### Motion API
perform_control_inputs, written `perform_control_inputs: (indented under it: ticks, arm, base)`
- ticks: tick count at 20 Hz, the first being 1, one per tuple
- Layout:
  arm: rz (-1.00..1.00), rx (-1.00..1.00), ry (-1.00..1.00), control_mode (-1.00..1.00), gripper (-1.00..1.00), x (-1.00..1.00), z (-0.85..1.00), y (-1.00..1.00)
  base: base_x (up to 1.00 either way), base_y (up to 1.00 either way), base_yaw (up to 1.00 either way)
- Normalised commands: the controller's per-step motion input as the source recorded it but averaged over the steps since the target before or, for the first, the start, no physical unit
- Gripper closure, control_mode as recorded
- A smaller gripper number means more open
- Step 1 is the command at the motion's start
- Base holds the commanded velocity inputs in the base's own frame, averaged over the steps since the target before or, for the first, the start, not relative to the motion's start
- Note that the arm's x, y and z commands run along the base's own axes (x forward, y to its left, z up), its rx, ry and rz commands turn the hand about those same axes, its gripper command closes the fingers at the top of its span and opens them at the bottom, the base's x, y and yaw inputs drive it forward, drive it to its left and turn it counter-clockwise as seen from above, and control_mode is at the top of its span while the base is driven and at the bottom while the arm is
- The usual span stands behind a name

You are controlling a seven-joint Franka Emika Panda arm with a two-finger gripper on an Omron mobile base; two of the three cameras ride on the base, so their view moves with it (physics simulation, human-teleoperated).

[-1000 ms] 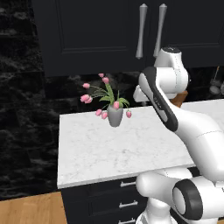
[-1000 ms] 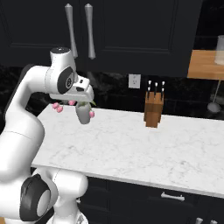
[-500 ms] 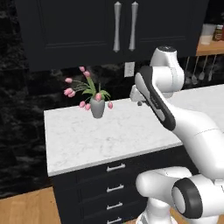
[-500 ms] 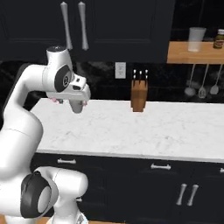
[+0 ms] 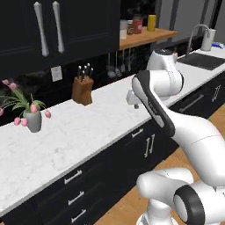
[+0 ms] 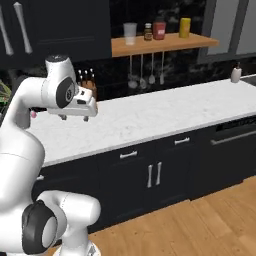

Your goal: Navigate to the electric kettle.

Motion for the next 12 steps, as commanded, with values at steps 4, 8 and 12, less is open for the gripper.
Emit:
perform_control_inputs:
  ticks: [4, 8, 12]
  arm:
    - [0.0, 0.0, 0.0, 1.0, -1.0, 0.0, 0.0, 0.0]
    - [0.0, 0.0, 0.0, 1.0, -1.0, 0.0, 0.0, 0.0]
    - [0.0, 0.0, 0.0, 1.0, -1.0, 0.0, 0.0, 0.0]
  base:
    - [-0.14, 0.0, -0.78]
    - [0.0, -0.42, -0.77]
    - [0.08, -0.54, -0.7]
